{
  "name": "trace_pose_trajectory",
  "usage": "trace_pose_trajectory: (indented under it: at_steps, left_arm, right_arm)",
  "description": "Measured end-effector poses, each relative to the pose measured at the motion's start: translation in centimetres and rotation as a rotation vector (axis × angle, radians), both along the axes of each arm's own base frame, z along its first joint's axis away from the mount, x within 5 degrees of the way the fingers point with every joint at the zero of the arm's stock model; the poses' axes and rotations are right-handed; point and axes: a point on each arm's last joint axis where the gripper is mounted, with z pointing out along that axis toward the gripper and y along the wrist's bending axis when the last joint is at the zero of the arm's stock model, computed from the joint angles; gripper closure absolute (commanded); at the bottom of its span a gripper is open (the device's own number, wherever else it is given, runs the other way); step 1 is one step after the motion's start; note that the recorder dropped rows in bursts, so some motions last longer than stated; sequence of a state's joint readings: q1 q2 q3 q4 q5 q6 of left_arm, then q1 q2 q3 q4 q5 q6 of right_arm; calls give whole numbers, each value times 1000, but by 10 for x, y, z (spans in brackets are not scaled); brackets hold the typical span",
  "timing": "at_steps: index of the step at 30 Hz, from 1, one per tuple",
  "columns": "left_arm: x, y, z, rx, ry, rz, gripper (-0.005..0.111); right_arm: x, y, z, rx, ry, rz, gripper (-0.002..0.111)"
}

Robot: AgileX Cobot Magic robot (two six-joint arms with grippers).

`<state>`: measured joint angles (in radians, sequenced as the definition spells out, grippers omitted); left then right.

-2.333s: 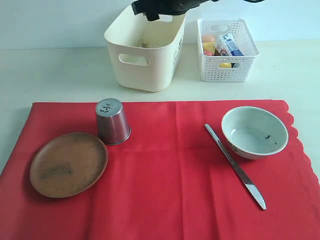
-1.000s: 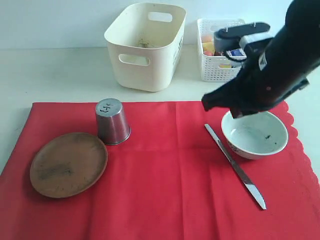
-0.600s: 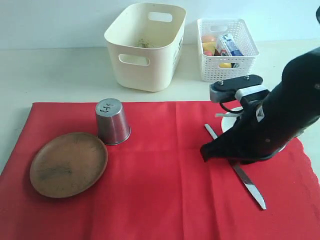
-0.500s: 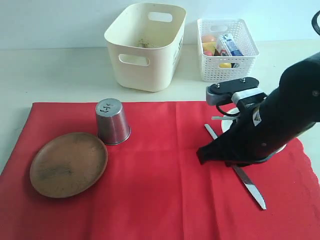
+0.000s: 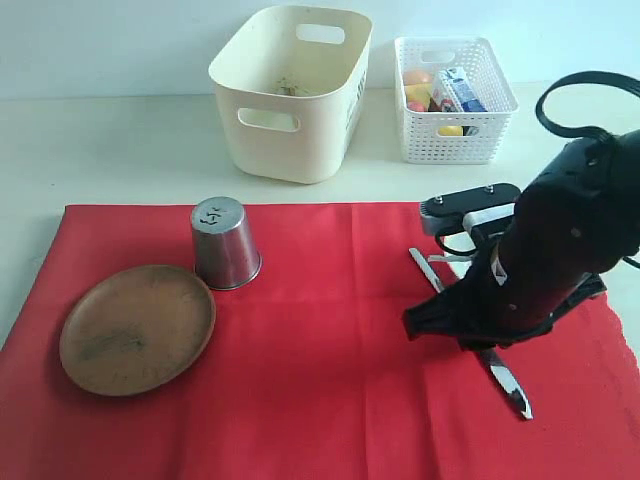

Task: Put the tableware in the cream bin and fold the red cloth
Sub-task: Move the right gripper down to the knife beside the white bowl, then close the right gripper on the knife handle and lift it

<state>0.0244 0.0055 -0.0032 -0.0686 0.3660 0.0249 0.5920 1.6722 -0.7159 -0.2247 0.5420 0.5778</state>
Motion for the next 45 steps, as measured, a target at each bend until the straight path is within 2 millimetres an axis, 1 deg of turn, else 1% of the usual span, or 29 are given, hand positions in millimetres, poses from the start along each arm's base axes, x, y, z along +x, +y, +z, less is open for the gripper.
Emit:
trace_pose_trajectory:
  at_steps: [2,5,13,17,20,26,32,40,42,45]
  left_arm:
    - [0,0,0,0,0,0,105]
    - [0,0,0,0,0,0,105]
    - [0,0,0,0,0,0,105]
    - [0,0,0,0,0,0,105]
    - [0,0,0,0,0,0,105]
    - [0,0,0,0,0,0,105]
    - [0,0,0,0,0,0,105]
    - [0,0,0,0,0,0,105]
    - [0,0,0,0,0,0,105]
    - [0,0,0,0,0,0,105]
  right_arm:
    - [3,0,-2,-7,-21,-1,62]
    - [7,1,-6,-1,-49,-1,61]
    - [14,9,-22,45,-76,21,61]
    - [15,10,-23,55,-87,25,62]
    - [15,10,-23,55,-87,27,67]
    - [15,10,-23,54,-87,34,89]
    - [14,9,-24,36,-73,36,107]
    - [13,9,-21,30,-62,49,108]
    - [10,8,-18,31,-49,53,108]
    - [8,9,-8,57,-57,69,108]
